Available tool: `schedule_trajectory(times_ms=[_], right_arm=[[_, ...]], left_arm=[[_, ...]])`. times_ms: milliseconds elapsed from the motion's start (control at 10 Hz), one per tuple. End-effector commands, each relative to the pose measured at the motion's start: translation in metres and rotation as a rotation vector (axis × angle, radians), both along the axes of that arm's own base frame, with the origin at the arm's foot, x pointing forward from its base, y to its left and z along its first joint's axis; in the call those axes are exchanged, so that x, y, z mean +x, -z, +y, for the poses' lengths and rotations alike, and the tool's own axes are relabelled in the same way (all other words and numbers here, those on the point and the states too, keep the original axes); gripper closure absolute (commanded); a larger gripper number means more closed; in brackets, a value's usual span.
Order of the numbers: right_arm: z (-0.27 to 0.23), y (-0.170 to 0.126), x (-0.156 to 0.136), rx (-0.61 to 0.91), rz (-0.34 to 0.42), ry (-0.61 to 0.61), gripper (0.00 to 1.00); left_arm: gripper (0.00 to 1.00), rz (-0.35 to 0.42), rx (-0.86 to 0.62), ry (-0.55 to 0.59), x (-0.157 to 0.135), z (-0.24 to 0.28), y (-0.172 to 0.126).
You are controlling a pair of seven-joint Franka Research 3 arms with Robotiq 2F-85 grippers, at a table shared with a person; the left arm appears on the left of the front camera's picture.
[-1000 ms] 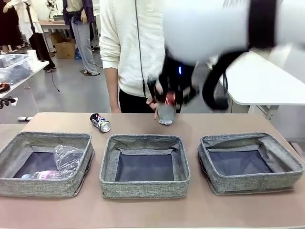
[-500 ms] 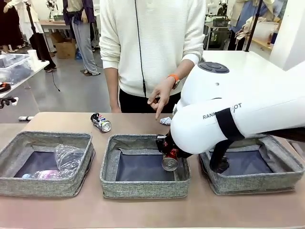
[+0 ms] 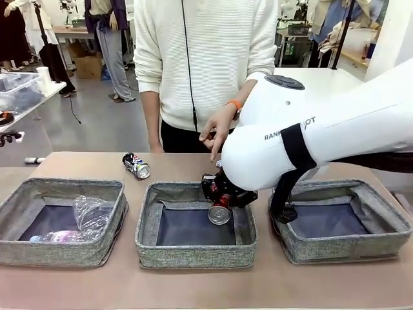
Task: Sort the waste into the appropriate baskets.
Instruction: Place the picked waste into the Fabric basket indicated by the person.
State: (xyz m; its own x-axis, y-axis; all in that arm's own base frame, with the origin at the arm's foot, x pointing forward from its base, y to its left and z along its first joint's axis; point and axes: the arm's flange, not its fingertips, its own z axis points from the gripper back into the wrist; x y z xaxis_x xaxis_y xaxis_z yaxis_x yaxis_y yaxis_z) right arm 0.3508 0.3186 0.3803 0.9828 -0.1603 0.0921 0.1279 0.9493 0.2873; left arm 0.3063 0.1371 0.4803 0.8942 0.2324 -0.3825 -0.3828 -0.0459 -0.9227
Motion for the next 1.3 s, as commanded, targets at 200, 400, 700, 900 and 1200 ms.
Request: schedule_trajectory(times_ms=[200,400,700,900,1200], right_arm=[[-0.008,-0.004,-0.001,0.067,0.020,-0.038,0.08],[-0.009,-0.004,-0.001,0.069,0.020,-0.040,0.00],[-0.015,-0.006,-0.001,0.094,0.036,-0.028,0.00],[-0.024,-0.021,-0.001,0.176,0.058,-0.028,0.00],[-0.122,-0.119,-0.014,0.473,0.296,-0.231,0.00]], left_arm=[[0.00,-0.004,0.005,-0.001,-0.002,0.001,-0.001],[0.00,-0.004,0.005,-0.001,-0.002,0.001,-0.001],[0.00,-0.004,0.005,-0.001,-0.002,0.001,-0.001],[0.00,-0.004,0.005,-0.001,-0.002,0.001,-0.001],[0.00,-0.004,0.005,-0.001,-0.002,0.001,-0.001]])
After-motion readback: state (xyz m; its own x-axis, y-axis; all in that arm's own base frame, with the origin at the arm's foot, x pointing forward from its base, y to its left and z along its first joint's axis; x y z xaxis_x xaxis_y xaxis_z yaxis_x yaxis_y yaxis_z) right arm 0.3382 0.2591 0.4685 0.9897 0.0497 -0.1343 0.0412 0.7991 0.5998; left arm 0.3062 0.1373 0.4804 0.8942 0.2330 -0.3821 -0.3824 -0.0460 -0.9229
